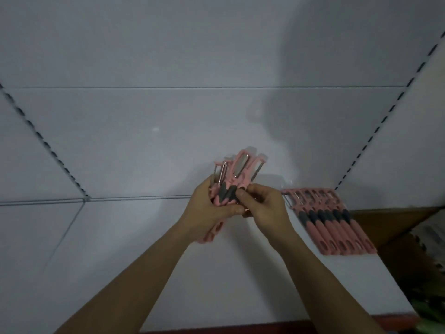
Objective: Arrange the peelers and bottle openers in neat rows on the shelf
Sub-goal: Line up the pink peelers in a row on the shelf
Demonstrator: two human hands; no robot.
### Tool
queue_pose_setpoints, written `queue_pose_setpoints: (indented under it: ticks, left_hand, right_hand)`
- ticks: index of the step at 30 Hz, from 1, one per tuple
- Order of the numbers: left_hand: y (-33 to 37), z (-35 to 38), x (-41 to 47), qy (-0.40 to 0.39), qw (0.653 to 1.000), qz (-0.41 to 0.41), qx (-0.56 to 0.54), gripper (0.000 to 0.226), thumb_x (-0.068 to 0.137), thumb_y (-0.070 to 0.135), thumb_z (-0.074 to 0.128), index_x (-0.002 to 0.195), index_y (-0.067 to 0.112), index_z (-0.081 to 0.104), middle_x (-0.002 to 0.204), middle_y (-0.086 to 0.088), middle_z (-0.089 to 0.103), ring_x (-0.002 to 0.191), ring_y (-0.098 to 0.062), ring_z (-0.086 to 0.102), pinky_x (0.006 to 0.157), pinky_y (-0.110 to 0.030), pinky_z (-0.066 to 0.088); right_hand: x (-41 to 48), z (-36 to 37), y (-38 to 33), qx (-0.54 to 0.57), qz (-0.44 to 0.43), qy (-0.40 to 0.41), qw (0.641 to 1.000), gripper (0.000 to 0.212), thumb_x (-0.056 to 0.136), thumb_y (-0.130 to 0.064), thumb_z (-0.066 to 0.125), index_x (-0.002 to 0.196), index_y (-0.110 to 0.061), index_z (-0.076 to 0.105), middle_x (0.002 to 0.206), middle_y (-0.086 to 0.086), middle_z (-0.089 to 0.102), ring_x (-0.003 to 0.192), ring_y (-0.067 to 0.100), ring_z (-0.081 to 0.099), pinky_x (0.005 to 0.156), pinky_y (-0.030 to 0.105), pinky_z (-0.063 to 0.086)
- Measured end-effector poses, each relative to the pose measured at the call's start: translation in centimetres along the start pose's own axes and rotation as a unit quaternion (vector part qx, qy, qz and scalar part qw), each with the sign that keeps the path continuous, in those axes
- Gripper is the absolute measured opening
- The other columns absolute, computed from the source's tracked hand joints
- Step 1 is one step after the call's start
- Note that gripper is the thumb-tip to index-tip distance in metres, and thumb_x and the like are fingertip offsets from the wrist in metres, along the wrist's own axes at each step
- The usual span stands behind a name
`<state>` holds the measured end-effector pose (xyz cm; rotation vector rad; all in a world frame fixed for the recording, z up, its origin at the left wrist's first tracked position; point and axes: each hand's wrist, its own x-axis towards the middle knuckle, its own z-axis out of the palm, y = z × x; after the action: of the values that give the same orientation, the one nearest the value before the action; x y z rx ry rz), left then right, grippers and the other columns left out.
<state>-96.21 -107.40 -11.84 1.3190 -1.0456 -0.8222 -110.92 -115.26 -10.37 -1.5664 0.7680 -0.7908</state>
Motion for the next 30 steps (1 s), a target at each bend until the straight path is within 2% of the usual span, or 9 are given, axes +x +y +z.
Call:
queue_pose_setpoints:
  ticks: [2,6,9,11,13,17,21,25,30]
  left_hand:
    - [-0.4,1.1,1.2,0.018,1.000,0.005,-0.013,0.043,0.071,0.017,0.092,0.099,0.042,0.070,0.094,0.009,0.077,0.086,-0.013,0.075,0.069,-0.023,0.059]
    - [-0.9,3.7,3.6,0.031,0.998,0.045,-0.038,0.038,0.075,0.016,0.087,0.105,0.027,0.066,0.084,0.012,0.075,0.074,-0.008,0.072,0.064,-0.021,0.057]
    - [-1.0,5.7,5.3,0.044,0.996,0.062,-0.053,0.028,0.075,0.015,0.088,0.094,0.023,0.070,0.075,0.007,0.074,0.061,-0.007,0.067,0.054,-0.025,0.057]
    - [-1.2,7.2,6.1,0.034,0.995,0.052,-0.084,0.028,0.070,0.025,0.088,0.092,0.020,0.071,0.073,0.006,0.074,0.058,-0.006,0.065,0.052,-0.024,0.056]
    - [-1.8,8.5,6.4,-0.017,0.993,0.063,-0.097,0.032,0.069,0.030,0.090,0.095,0.023,0.072,0.079,0.009,0.076,0.066,-0.002,0.069,0.059,-0.018,0.055]
    - [-4.7,9.0,6.2,-0.095,0.992,0.081,-0.007,0.028,0.078,0.046,0.082,0.101,0.040,0.069,0.088,0.005,0.075,0.082,-0.010,0.070,0.073,-0.028,0.058]
    - [-6.4,8.7,6.6,-0.082,0.996,0.041,-0.015,0.027,0.078,0.043,0.077,0.094,0.024,0.066,0.080,-0.012,0.066,0.072,-0.023,0.066,0.071,-0.044,0.060]
    - [-6.2,8.8,6.8,-0.073,0.995,0.032,-0.066,0.029,0.079,0.039,0.075,0.101,0.023,0.064,0.075,0.007,0.070,0.061,-0.006,0.063,0.057,-0.019,0.051]
    - [-6.1,8.9,6.9,-0.097,0.993,0.040,-0.055,0.022,0.084,0.033,0.073,0.102,0.029,0.063,0.085,0.023,0.071,0.076,0.005,0.065,0.069,-0.013,0.050]
  right_hand:
    - [0.0,-1.3,-0.1,-0.009,-0.002,0.047,0.999,0.018,0.100,-0.016,0.060,0.088,-0.010,0.073,0.079,0.005,0.075,0.075,0.023,0.073,0.069,0.036,0.062]
    - [-0.7,-3.7,0.3,0.072,0.015,0.131,0.989,0.016,0.106,-0.022,0.049,0.103,-0.009,0.059,0.083,0.012,0.074,0.075,0.028,0.075,0.069,0.043,0.063]
    - [-1.6,-5.4,1.6,-0.024,-0.031,0.221,0.974,0.014,0.104,-0.031,0.051,0.106,-0.021,0.061,0.079,0.003,0.067,0.063,0.014,0.065,0.051,0.034,0.055]
    - [-2.2,-6.5,2.7,-0.093,-0.046,0.289,0.952,0.014,0.104,-0.030,0.052,0.108,-0.028,0.065,0.079,-0.008,0.065,0.065,0.009,0.061,0.051,0.025,0.050]
    - [-2.9,-7.6,3.6,-0.120,-0.037,0.326,0.937,0.021,0.104,-0.024,0.053,0.117,-0.030,0.068,0.088,-0.011,0.069,0.074,0.008,0.064,0.059,0.028,0.054]
    - [-4.0,-9.2,4.7,-0.283,-0.034,0.322,0.903,0.037,0.099,-0.017,0.060,0.136,-0.020,0.063,0.121,-0.001,0.068,0.097,0.006,0.060,0.080,0.013,0.047]
    - [-3.6,-9.4,4.9,-0.390,-0.021,0.293,0.872,0.029,0.096,-0.016,0.066,0.125,-0.021,0.066,0.125,-0.002,0.067,0.108,0.015,0.060,0.090,0.022,0.046]
    - [-3.7,-8.5,5.7,-0.437,-0.011,0.277,0.856,0.017,0.099,-0.017,0.061,0.112,-0.020,0.070,0.115,-0.003,0.068,0.100,0.008,0.053,0.088,0.004,0.030]
    - [-3.8,-8.0,6.2,-0.472,-0.016,0.269,0.839,0.019,0.096,-0.016,0.065,0.113,-0.018,0.075,0.112,-0.001,0.071,0.101,0.018,0.060,0.091,0.026,0.048]
